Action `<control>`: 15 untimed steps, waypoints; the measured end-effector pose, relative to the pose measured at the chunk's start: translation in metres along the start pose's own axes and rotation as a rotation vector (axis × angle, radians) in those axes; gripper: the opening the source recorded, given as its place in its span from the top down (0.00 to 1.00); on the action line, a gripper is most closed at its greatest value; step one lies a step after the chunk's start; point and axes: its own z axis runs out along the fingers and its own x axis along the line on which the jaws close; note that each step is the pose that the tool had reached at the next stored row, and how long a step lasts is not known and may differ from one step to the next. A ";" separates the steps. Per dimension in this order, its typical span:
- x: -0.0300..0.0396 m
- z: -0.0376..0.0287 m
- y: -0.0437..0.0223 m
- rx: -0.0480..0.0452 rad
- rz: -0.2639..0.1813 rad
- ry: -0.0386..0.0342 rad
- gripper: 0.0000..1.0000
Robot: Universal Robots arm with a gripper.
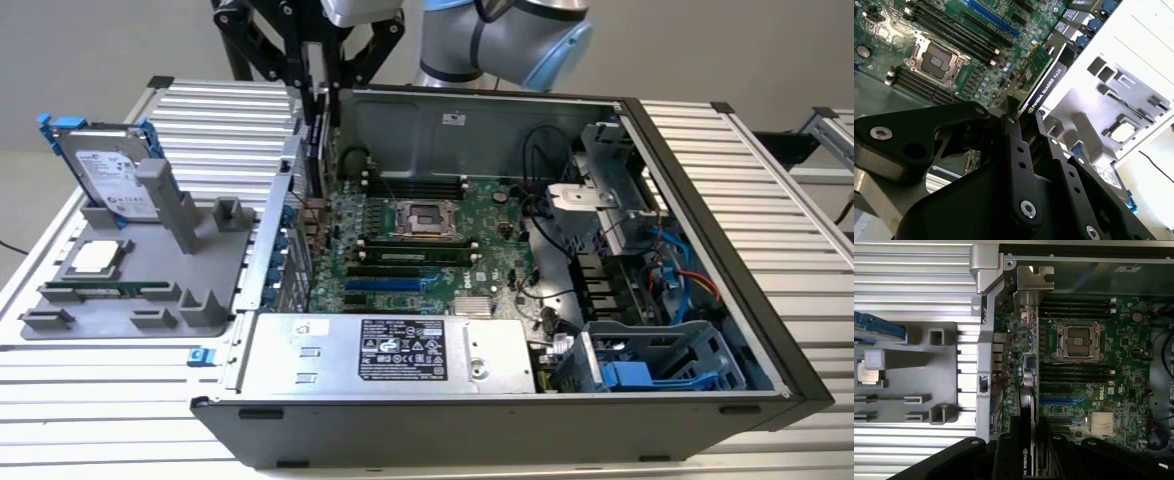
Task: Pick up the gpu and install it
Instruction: 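Pick up the gpu and move the gpu toward the slot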
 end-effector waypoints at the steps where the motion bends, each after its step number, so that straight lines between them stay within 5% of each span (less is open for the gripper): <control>1: -0.0008 0.0000 0.0000 0.0001 0.000 0.0000 1.00; 15: -0.0109 0.0000 0.0000 0.0000 0.000 0.0000 1.00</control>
